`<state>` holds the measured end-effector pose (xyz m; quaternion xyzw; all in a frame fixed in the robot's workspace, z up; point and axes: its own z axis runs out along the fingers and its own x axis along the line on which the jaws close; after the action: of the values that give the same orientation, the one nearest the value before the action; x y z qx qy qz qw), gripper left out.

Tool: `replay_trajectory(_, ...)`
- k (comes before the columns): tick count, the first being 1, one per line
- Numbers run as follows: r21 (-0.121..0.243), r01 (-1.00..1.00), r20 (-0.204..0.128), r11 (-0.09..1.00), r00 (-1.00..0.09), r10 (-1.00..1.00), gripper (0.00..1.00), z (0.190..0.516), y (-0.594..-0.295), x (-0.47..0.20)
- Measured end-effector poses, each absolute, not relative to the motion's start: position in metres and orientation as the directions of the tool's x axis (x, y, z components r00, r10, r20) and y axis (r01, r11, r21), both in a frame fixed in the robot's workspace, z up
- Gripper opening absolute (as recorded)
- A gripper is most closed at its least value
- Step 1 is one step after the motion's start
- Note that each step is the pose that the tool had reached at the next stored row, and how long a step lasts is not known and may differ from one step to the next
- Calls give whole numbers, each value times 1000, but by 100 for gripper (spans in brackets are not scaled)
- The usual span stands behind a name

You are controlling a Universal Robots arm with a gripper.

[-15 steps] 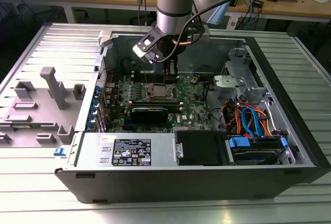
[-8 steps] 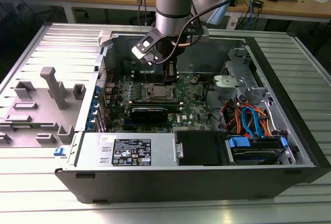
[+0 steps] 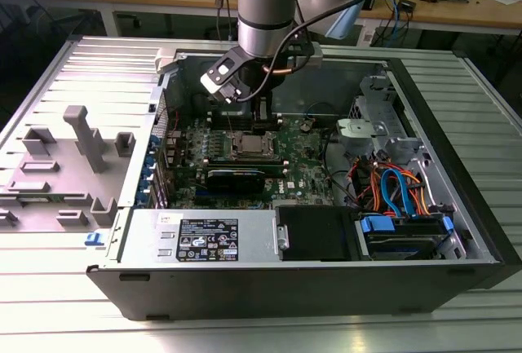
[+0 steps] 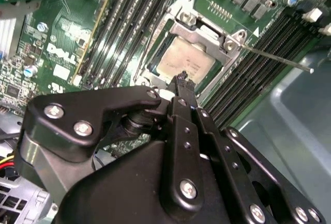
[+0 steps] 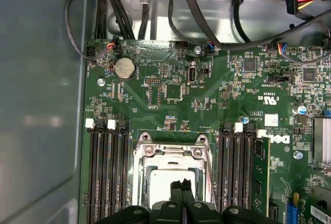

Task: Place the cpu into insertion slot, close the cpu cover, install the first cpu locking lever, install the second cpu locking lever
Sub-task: 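Close the cpu cover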

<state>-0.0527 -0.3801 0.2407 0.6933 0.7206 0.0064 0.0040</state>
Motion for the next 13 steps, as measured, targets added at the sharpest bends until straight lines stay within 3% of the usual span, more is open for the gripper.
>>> replay_trajectory(13,15,999,3,39,-39,999,11,241,-380,-53)
